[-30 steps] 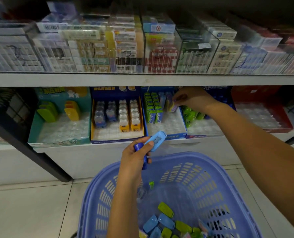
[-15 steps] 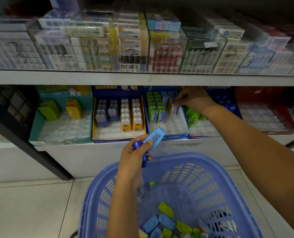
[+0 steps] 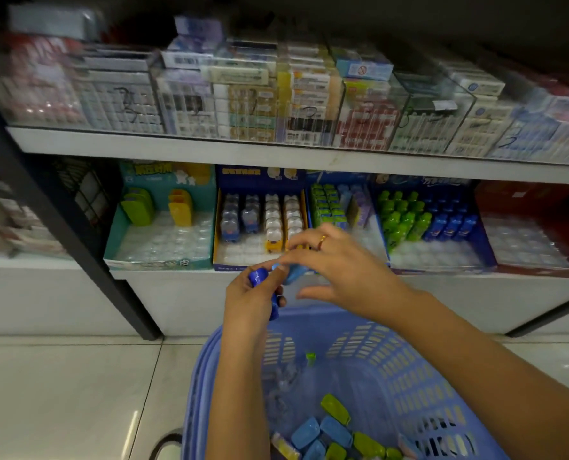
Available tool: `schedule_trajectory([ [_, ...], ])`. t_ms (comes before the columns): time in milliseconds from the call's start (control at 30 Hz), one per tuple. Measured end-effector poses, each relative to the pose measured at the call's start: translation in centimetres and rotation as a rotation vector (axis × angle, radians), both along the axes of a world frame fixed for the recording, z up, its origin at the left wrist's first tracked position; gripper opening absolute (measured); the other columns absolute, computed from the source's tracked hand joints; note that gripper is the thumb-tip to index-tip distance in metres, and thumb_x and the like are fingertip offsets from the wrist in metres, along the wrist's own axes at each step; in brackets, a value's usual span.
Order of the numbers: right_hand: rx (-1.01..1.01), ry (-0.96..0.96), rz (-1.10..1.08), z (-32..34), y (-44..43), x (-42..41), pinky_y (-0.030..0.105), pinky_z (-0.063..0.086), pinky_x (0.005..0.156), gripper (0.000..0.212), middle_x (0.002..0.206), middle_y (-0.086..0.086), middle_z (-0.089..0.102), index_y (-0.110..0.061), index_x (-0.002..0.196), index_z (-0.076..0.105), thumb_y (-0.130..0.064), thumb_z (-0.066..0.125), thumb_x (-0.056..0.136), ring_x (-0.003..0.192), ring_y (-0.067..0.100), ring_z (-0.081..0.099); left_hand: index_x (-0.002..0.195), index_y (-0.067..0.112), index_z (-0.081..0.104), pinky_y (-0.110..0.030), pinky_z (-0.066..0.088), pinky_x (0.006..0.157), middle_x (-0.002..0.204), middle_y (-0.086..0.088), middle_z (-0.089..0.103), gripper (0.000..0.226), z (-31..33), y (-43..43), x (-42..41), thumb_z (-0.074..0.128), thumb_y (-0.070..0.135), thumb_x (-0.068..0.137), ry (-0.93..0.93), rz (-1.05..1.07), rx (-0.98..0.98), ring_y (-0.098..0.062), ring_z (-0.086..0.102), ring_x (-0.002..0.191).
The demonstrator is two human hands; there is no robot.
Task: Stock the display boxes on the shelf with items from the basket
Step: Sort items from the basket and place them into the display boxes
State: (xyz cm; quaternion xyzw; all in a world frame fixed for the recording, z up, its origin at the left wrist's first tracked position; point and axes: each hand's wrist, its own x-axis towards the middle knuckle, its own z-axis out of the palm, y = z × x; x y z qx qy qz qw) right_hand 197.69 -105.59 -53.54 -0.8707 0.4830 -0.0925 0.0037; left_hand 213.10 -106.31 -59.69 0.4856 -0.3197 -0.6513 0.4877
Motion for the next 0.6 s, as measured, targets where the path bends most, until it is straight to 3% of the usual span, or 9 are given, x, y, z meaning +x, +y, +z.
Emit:
schedule_trajectory([
  [100, -0.013, 0.123, 0.078, -0.1, -1.2, 2.2, 0.035, 0.044, 0.093, 0.042, 0.123, 0.000, 0.056, -0.023, 0.129, 0.051, -0.029, 0.062, 0.089, 0.111, 0.020, 0.046, 0.087, 0.010, 0.066, -0.022, 0.041, 0.045, 0.057, -0.003, 0.055, 0.012, 0.3, 0.2, 1.5, 0.067, 0.021, 0.087, -0.068, 0.029, 0.016, -0.011, 0.048, 0.043],
  [233, -0.001, 0.077, 0.112, 0.3, -3.1, 5.3, 0.041, 0.050, 0.080, 0.039, 0.112, 0.004, 0.061, -0.025, 0.134, 0.044, -0.026, 0.051, 0.096, 0.103, 0.023, 0.055, 0.086, 0.013, 0.069, -0.019, 0.040, 0.041, 0.055, 0.001, 0.058, 0.019, 1.2, 0.2, 4.3, 0.065, 0.031, 0.088, -0.046, 0.109, -0.003, -0.008, 0.048, 0.042],
  [333, -0.012, -0.217, 0.012, 1.3, -5.0, 7.5, 0.035, 0.049, 0.068, 0.037, 0.089, 0.001, 0.061, -0.026, 0.130, 0.045, -0.025, 0.054, 0.094, 0.077, 0.018, 0.056, 0.092, 0.014, 0.069, -0.021, 0.039, 0.047, 0.077, -0.001, 0.072, 0.015, 1.9, -0.2, 6.2, 0.058, 0.025, 0.092, 0.130, 0.194, -0.024, -0.006, 0.048, 0.047],
  [400, -0.025, -0.468, -0.089, 1.8, -7.1, 8.9, 0.028, 0.048, 0.068, 0.035, 0.083, -0.004, 0.057, -0.022, 0.125, 0.051, -0.021, 0.058, 0.091, 0.071, 0.011, 0.055, 0.100, 0.010, 0.064, -0.020, 0.041, 0.047, 0.084, -0.007, 0.072, 0.014, 2.0, -0.7, 7.3, 0.054, 0.017, 0.094, 0.275, 0.269, 0.011, -0.006, 0.049, 0.048],
  [500, -0.008, -0.527, -0.232, 1.5, -11.3, 11.0, 0.025, 0.044, 0.085, 0.037, 0.105, 0.009, 0.064, -0.012, 0.127, 0.053, -0.018, 0.059, 0.091, 0.093, 0.022, 0.061, 0.100, 0.006, 0.060, -0.018, 0.044, 0.044, 0.078, -0.010, 0.069, 0.019, 1.6, -0.9, 8.6, 0.045, 0.017, 0.098, 0.536, 0.291, 0.100, -0.009, 0.053, 0.049],
  [600, 0.065, -0.472, -0.291, 0.2, -14.9, 12.3, 0.024, 0.041, 0.094, 0.034, 0.123, 0.012, 0.060, -0.007, 0.124, 0.056, -0.011, 0.057, 0.090, 0.112, 0.026, 0.056, 0.095, 0.008, 0.058, -0.014, 0.035, 0.035, 0.059, -0.004, 0.061, 0.026, 0.8, -0.7, 9.3, 0.039, 0.025, 0.100, 0.643, 0.278, 0.149, -0.008, 0.047, 0.040],
])
